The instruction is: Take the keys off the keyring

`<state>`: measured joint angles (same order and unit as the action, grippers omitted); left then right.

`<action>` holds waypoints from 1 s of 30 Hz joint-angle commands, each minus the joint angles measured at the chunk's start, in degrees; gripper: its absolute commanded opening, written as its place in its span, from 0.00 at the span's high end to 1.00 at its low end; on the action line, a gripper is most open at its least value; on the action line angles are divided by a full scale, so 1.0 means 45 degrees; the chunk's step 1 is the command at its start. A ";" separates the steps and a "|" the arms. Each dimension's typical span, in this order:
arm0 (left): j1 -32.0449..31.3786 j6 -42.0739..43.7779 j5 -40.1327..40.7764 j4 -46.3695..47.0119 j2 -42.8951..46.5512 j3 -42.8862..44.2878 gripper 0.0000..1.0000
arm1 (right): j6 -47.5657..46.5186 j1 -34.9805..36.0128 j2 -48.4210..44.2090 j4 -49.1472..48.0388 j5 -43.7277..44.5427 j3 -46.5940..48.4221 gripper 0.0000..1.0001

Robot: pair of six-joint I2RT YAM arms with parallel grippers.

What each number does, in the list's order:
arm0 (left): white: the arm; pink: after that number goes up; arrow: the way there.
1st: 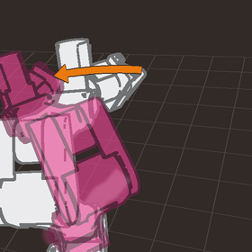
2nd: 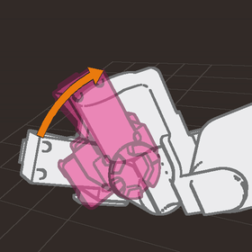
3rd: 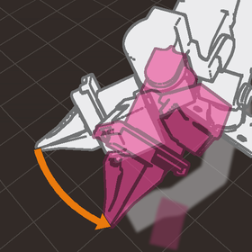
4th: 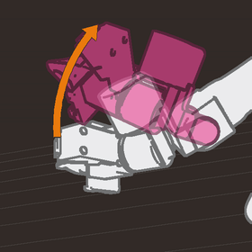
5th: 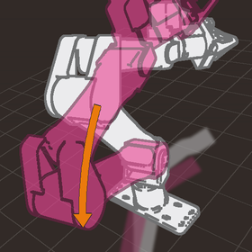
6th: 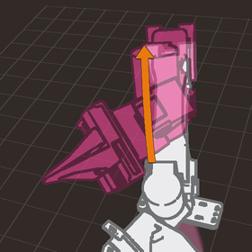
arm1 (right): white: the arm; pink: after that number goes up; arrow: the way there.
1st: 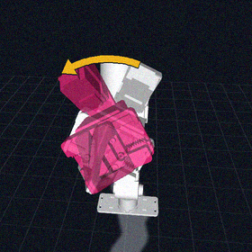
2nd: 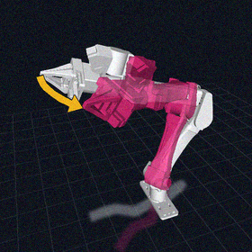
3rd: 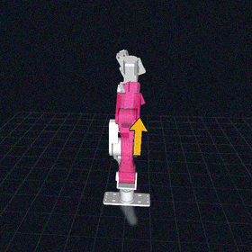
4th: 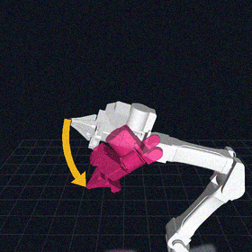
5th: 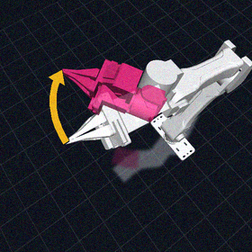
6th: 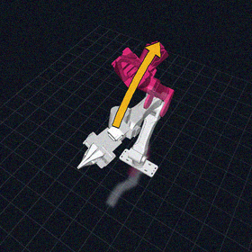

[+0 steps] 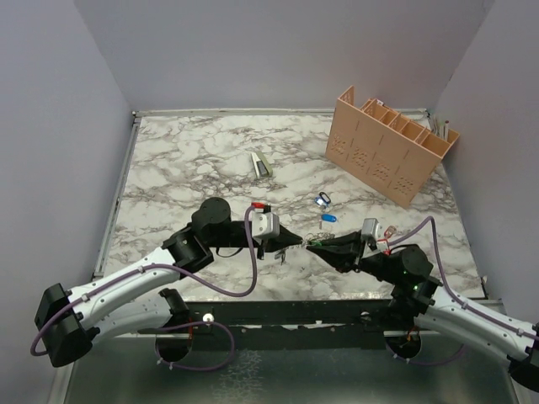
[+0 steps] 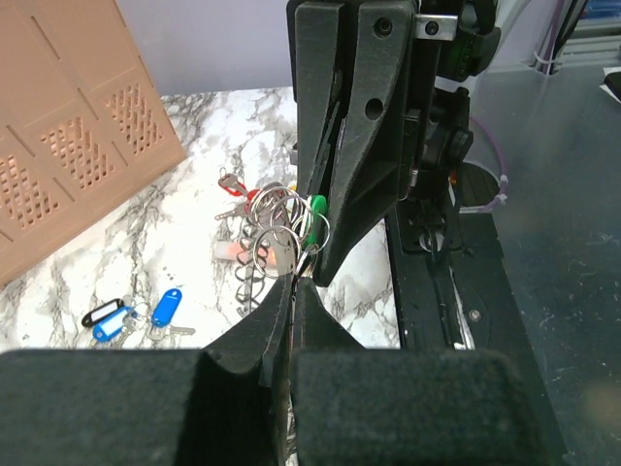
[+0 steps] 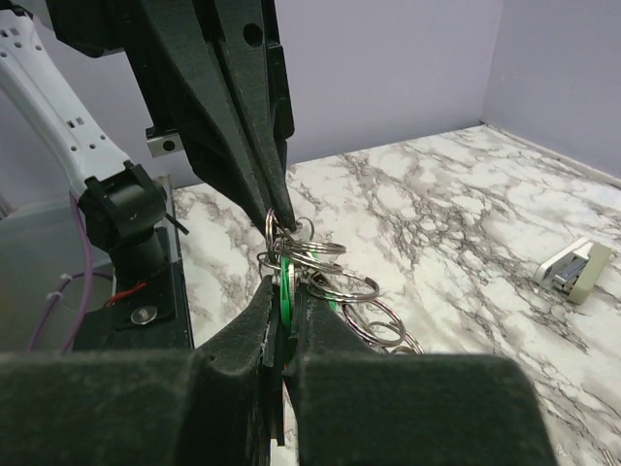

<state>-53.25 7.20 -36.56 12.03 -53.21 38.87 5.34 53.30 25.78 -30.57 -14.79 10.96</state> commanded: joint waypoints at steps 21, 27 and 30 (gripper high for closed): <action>-0.0842 -0.0020 0.1530 -0.0196 0.0435 0.0006 1.00 | -0.0470 -0.0011 -0.0709 0.1047 0.0188 0.0729 0.99; -0.0841 -0.2127 0.2392 0.1261 0.0674 -0.0505 1.00 | -0.0485 -0.0022 -0.0627 0.0637 0.0451 0.0348 0.99; -0.0841 -0.3423 0.2716 0.2019 0.0487 -0.0960 1.00 | -0.0538 -0.0008 -0.0373 0.0806 0.0185 0.0515 0.99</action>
<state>-57.01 1.02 -27.57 14.44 -51.03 36.75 4.12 53.30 23.40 -24.43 -15.20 12.80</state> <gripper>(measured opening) 0.005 0.046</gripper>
